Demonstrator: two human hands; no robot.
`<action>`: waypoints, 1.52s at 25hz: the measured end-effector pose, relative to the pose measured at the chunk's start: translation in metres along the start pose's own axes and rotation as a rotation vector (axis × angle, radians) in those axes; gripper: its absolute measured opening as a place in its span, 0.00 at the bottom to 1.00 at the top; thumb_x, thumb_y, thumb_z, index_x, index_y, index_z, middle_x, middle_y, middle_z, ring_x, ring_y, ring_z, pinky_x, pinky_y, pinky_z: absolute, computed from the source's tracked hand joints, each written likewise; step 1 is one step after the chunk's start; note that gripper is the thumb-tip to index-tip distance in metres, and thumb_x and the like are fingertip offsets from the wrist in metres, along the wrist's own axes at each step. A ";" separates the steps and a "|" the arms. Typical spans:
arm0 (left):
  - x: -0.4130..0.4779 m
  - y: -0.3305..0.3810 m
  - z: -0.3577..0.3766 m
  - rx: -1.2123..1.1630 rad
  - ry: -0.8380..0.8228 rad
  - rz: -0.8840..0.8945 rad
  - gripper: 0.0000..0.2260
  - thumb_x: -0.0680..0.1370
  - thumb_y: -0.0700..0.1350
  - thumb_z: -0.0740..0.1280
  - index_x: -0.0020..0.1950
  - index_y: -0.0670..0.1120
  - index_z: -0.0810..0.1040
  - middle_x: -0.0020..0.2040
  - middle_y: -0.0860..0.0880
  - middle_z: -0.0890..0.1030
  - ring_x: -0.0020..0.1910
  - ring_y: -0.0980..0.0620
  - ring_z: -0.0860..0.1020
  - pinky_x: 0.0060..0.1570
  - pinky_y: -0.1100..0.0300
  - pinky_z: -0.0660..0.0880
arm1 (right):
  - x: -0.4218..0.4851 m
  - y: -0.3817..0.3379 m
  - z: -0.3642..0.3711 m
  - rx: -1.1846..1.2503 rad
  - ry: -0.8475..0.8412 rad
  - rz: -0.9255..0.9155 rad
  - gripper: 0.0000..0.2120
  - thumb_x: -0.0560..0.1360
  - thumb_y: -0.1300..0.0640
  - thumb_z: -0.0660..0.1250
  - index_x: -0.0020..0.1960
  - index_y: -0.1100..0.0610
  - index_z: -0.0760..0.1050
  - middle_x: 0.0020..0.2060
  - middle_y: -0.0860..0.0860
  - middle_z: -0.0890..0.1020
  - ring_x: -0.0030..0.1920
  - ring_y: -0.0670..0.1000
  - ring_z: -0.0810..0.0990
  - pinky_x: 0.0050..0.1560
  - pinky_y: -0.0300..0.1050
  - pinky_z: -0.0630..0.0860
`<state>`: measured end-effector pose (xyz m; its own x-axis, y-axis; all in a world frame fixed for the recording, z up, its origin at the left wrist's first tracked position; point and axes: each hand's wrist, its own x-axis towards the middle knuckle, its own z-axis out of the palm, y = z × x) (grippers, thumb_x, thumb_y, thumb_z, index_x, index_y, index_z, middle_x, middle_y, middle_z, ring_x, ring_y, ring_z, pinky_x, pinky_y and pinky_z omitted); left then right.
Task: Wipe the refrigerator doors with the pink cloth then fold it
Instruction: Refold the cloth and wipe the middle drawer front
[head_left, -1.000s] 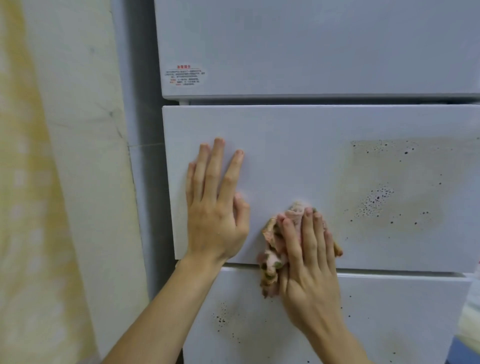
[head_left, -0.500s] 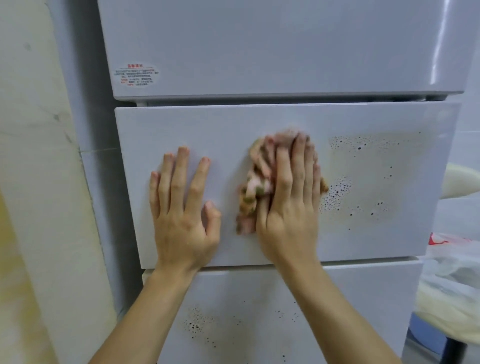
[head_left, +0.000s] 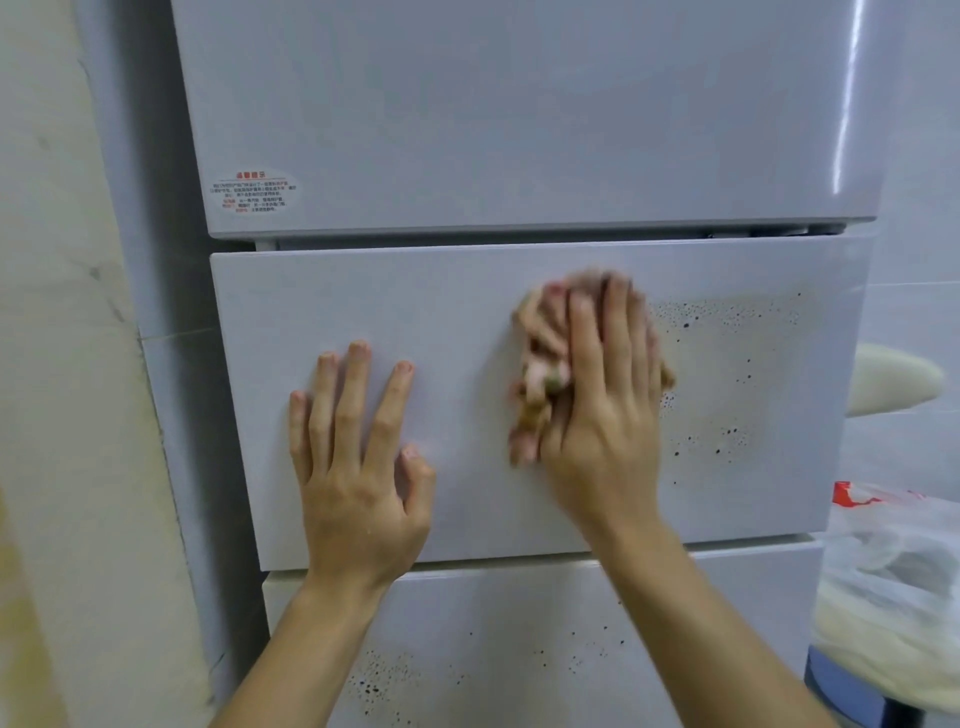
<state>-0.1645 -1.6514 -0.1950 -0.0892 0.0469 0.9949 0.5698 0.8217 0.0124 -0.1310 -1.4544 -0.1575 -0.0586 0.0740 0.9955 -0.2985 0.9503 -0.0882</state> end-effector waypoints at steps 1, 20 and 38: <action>0.000 0.000 0.000 -0.004 -0.002 -0.001 0.27 0.79 0.43 0.61 0.79 0.43 0.70 0.83 0.40 0.63 0.84 0.38 0.57 0.82 0.36 0.51 | 0.022 0.000 0.001 0.004 0.038 0.028 0.29 0.81 0.66 0.61 0.81 0.63 0.63 0.81 0.64 0.61 0.83 0.63 0.56 0.83 0.61 0.53; 0.007 0.037 0.008 -0.019 -0.112 -0.005 0.33 0.78 0.46 0.62 0.84 0.44 0.60 0.86 0.43 0.55 0.85 0.41 0.50 0.83 0.38 0.46 | -0.036 0.038 -0.016 0.028 -0.021 -0.078 0.24 0.83 0.58 0.59 0.79 0.58 0.65 0.82 0.57 0.62 0.83 0.60 0.59 0.82 0.62 0.56; 0.008 0.046 0.012 -0.025 -0.087 -0.026 0.33 0.77 0.44 0.63 0.83 0.40 0.61 0.85 0.40 0.56 0.85 0.37 0.50 0.82 0.34 0.47 | -0.004 0.074 -0.033 0.168 0.171 0.251 0.26 0.82 0.66 0.57 0.80 0.60 0.68 0.82 0.57 0.61 0.84 0.59 0.57 0.81 0.66 0.58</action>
<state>-0.1487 -1.6070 -0.1875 -0.1742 0.0757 0.9818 0.5864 0.8090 0.0417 -0.1212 -1.3744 -0.1668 0.0063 0.3618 0.9322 -0.4485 0.8342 -0.3208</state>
